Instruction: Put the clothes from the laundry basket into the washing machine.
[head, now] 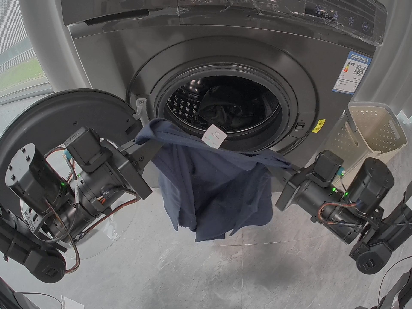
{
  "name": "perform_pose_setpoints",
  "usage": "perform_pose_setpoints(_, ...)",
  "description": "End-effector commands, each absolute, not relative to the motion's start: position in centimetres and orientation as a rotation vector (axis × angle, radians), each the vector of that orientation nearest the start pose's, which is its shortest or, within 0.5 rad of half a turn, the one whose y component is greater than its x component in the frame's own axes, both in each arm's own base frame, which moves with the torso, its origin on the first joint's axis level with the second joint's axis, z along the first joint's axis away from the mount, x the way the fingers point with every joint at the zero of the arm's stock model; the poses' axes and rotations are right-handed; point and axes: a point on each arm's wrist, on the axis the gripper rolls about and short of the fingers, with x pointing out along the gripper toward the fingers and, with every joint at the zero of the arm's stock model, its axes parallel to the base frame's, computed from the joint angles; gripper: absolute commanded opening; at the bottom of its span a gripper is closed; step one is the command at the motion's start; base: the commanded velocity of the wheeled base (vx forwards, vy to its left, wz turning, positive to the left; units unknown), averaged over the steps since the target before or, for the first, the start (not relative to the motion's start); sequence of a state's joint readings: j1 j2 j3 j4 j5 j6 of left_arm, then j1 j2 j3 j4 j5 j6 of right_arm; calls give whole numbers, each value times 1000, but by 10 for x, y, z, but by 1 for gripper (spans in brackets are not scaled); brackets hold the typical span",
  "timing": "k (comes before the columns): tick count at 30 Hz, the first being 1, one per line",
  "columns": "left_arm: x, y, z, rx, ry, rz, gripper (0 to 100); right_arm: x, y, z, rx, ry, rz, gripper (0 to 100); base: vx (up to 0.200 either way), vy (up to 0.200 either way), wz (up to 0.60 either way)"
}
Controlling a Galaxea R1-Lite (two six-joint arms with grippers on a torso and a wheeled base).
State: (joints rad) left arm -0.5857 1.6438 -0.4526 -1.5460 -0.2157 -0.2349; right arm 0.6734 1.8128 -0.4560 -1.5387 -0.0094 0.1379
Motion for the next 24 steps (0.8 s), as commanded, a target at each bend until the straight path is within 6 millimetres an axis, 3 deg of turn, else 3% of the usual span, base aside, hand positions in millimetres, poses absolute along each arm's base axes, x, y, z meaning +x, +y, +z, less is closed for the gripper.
perform_pose_setpoints(1, 206, -142, 194, -281, -237, -823, 0, 212, 160, 170, 204, -180, 653, 0, 0, 0, 0)
perform_pose_setpoints(7, 209, -136, 195, -274, -246, -800, 0, 215, 148, 192, 221, -267, 614, 0, 0, 0, 0)
perform_pose_setpoints(10, 214, -134, 205, -282, -289, -778, 0, 221, 135, 208, 215, -345, 561, 0, 0, 0, 0)
perform_pose_setpoints(15, 214, -127, 216, -285, -340, -751, 0, 219, 130, 231, 234, -438, 549, 0, 0, 0, 0)
perform_pose_setpoints(24, 210, -126, 228, -273, -395, -754, 0, 210, 129, 245, 243, -488, 568, 0, 0, 0, 0)
